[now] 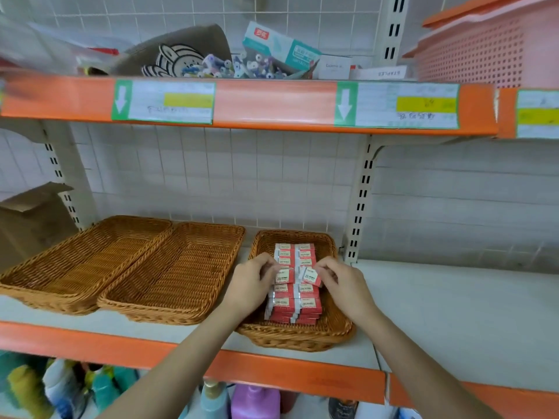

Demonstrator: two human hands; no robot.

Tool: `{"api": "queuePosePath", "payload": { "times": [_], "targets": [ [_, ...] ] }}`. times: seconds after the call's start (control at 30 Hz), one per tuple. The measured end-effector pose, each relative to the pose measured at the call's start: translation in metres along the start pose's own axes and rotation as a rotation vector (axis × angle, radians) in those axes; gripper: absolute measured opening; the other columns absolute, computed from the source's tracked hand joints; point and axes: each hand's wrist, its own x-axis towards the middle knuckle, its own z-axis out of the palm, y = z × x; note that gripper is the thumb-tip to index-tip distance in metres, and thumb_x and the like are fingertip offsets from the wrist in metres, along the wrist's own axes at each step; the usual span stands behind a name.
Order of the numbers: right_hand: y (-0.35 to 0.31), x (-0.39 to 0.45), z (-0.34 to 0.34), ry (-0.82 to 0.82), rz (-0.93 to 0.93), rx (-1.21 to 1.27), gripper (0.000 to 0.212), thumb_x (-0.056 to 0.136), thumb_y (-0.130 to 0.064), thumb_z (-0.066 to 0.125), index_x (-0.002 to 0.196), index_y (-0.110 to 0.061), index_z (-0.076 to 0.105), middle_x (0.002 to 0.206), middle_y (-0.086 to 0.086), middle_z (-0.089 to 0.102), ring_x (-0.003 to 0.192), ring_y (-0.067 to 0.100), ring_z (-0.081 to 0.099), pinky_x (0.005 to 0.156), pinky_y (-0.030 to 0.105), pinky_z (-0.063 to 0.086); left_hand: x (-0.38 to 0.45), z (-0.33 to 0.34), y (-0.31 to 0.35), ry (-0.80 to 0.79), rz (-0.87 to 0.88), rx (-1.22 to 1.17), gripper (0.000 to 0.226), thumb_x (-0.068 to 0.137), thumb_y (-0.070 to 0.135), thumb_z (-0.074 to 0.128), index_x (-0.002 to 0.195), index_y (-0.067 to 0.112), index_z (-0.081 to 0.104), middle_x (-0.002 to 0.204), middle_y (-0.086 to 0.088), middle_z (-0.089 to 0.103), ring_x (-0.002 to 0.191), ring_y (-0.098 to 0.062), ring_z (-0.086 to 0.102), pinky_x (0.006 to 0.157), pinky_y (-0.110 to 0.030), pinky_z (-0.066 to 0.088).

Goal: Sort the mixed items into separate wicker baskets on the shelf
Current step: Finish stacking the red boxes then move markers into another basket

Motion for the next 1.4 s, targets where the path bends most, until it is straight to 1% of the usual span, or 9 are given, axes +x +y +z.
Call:
{"api": "queuePosePath", "payload": {
  "times": [0.13,0.27,0.43,0.6,0.83,0.97,1.1,1.33,1.4],
  "targets": [
    [0.005,0.001,0.002,0.015,-0.002,-0.052,0.02,0.098,-0.024,0.051,0.103,-0.014,0.068,0.097,-0.006,0.054,0.09,0.007,0.052,0.068,0.005,0.033,0.002,0.002,-0.003,0.012,-0.002,0.105,0.02,0.098,0.025,0.052,0.103,0.012,0.066,0.109,-0.002,0.064,0.084,-0.003,0.054,0.061,-0.002,0.038],
    [0.003,0.001,0.002,-0.023,0.02,-0.051,0.025,0.095,-0.03,0.058,0.112,-0.015,0.067,0.102,-0.006,0.048,0.09,0.004,0.049,0.069,0.003,0.035,-0.001,0.003,0.0,-0.081,-0.013,0.162,0.032,0.095,0.034,0.054,0.119,0.014,0.063,0.12,-0.003,0.052,0.104,-0.012,0.054,0.08,-0.013,0.04],
    [-0.004,0.002,-0.001,-0.109,0.027,-0.161,0.048,0.091,-0.043,0.06,0.13,-0.015,0.057,0.107,-0.008,0.04,0.099,0.006,0.043,0.087,0.018,0.04,-0.002,0.001,0.005,-0.129,-0.019,0.2,0.043,0.091,0.035,0.062,0.126,0.012,0.058,0.121,-0.002,0.048,0.11,-0.014,0.052,0.087,-0.019,0.044],
    [-0.01,0.001,-0.008,-0.16,-0.002,-0.165,0.042,0.094,-0.035,0.058,0.132,-0.016,0.055,0.109,-0.007,0.039,0.1,0.005,0.04,0.084,0.015,0.034,-0.003,-0.005,0.008,-0.132,0.018,0.158,0.038,0.091,0.027,0.064,0.125,0.012,0.059,0.118,-0.001,0.048,0.107,-0.011,0.05,0.084,-0.013,0.038],
    [-0.009,-0.018,-0.016,-0.208,-0.068,-0.083,0.036,0.094,-0.03,0.059,0.129,-0.02,0.059,0.103,-0.014,0.04,0.097,0.004,0.043,0.076,0.007,0.032,-0.017,-0.018,0.006,-0.25,0.144,0.181,0.039,0.09,0.022,0.065,0.127,0.014,0.059,0.111,0.006,0.045,0.1,-0.006,0.044,0.09,-0.016,0.04],
    [-0.011,-0.024,-0.015,-0.25,-0.113,-0.137,0.041,0.094,-0.028,0.059,0.134,-0.018,0.055,0.11,-0.012,0.039,0.099,0.003,0.043,0.084,0.009,0.037,-0.022,-0.02,0.007,-0.258,0.175,0.196,0.037,0.088,0.02,0.067,0.124,0.015,0.06,0.115,0.003,0.049,0.098,-0.007,0.047,0.088,-0.017,0.042],
    [-0.013,-0.025,-0.015,-0.23,-0.121,-0.159,0.038,0.093,-0.027,0.061,0.131,-0.02,0.057,0.108,-0.01,0.039,0.084,0.001,0.044,0.074,0.004,0.035,-0.022,-0.021,0.008,-0.252,0.179,0.191,0.033,0.085,0.019,0.07,0.118,0.015,0.062,0.11,0.003,0.051,0.094,-0.009,0.05,0.085,-0.021,0.046],
    [-0.018,-0.024,-0.012,-0.243,-0.108,-0.195,0.03,0.093,-0.028,0.062,0.122,-0.022,0.06,0.108,-0.009,0.041,0.085,0.005,0.048,0.081,0.017,0.044,-0.022,-0.022,0.002,-0.263,0.176,0.211,0.026,0.085,0.019,0.071,0.111,0.018,0.067,0.109,0.004,0.051,0.092,-0.006,0.051,0.081,-0.012,0.043],
    [-0.019,-0.024,-0.012,-0.244,-0.104,-0.202,0.028,0.093,-0.028,0.062,0.12,-0.021,0.06,0.106,-0.01,0.04,0.084,0.005,0.048,0.08,0.017,0.044,-0.022,-0.021,0.003,-0.261,0.17,0.223,0.026,0.085,0.019,0.071,0.11,0.019,0.066,0.11,0.003,0.051,0.093,-0.007,0.052,0.084,-0.016,0.045]
  ]
}}
